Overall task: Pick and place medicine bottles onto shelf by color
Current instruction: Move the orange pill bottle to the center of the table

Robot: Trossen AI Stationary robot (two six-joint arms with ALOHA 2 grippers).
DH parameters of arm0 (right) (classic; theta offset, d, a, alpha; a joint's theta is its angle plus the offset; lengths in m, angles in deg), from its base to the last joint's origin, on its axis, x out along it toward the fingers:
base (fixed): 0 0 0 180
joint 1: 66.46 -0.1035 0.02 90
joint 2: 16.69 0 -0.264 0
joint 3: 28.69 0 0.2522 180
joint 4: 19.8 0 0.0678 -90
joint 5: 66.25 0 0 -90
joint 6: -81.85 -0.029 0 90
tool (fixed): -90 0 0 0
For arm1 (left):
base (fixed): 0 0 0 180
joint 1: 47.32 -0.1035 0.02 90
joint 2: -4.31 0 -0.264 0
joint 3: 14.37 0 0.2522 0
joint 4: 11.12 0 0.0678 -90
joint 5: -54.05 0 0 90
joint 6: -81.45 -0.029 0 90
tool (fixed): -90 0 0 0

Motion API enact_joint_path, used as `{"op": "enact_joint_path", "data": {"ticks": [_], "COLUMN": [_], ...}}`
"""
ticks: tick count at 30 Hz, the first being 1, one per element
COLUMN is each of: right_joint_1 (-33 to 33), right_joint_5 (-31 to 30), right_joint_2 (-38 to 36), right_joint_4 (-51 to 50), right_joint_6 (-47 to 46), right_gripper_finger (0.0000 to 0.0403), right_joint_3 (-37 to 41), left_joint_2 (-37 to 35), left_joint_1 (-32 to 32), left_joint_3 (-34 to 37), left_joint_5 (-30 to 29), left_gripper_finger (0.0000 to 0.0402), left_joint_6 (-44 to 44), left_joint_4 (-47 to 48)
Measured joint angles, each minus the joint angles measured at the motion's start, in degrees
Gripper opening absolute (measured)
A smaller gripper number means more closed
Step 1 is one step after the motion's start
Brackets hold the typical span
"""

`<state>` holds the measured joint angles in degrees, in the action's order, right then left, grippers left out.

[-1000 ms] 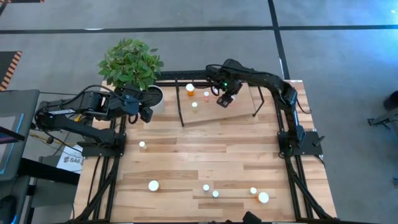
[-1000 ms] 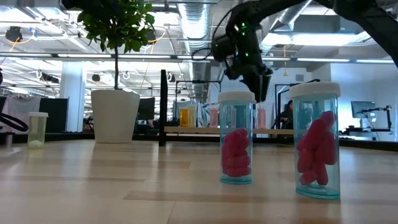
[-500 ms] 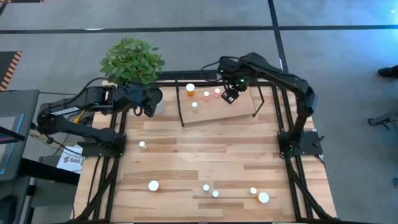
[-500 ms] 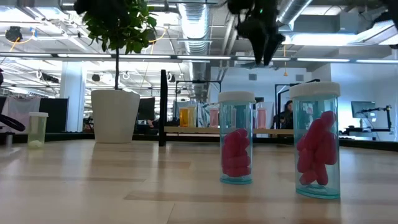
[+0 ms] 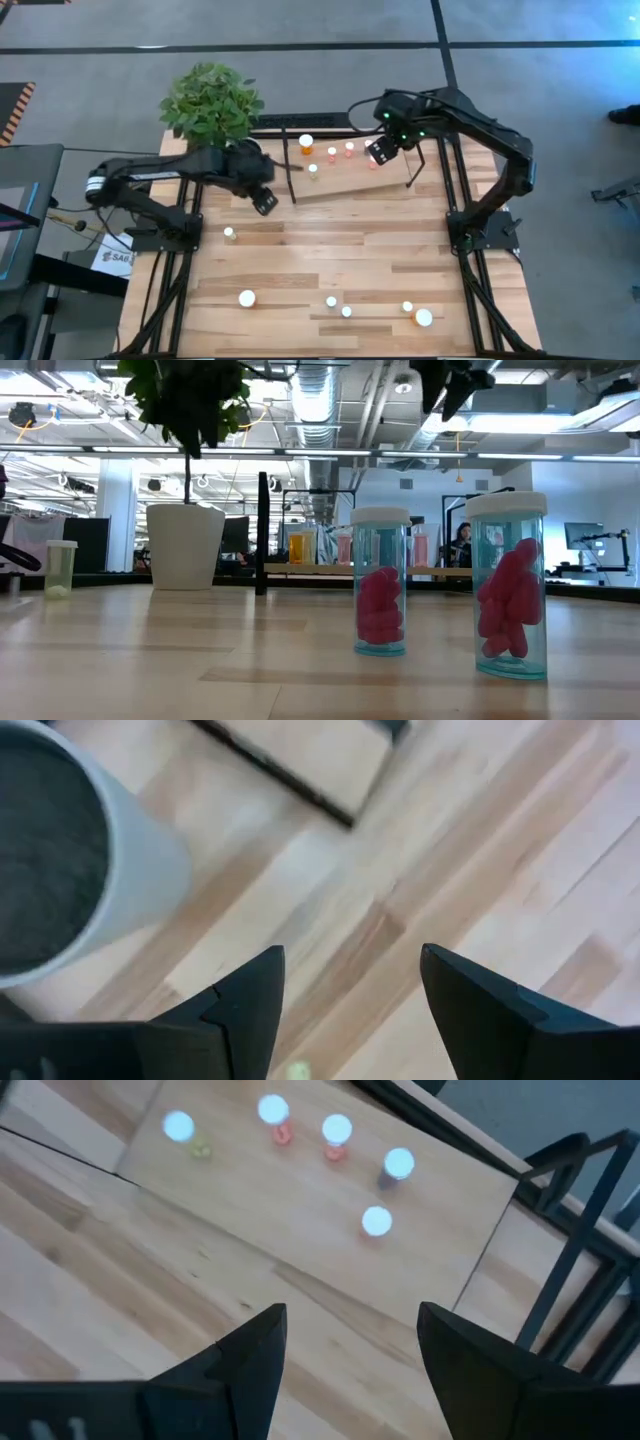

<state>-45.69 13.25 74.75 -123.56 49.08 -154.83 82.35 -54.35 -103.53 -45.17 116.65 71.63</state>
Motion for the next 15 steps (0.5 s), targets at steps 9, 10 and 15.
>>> {"op": "enact_joint_path", "data": {"ticks": [9, 10, 15], "right_joint_1": [-5.49, -6.07, -10.09], "right_joint_5": [0.13, 0.13, 0.13], "right_joint_2": [-2.37, -2.33, -1.35], "right_joint_4": [0.0, 0.0, 0.01], "right_joint_6": [-9.91, -10.6, -12.3], "right_gripper_finger": [0.0249, 0.0249, 0.0249], "right_joint_3": [0.0, 0.0, 0.01], "left_joint_2": [4.64, 4.48, 3.05], "left_joint_1": [6.43, 6.72, 6.87], "left_joint_3": [0.02, 0.02, 0.02], "left_joint_5": [-2.85, -3.2, -3.63], "left_gripper_finger": [0.0222, 0.0222, 0.0222], "left_joint_6": [-4.74, -5.23, -7.69], "left_joint_4": [1.77, 1.62, 1.6]}}
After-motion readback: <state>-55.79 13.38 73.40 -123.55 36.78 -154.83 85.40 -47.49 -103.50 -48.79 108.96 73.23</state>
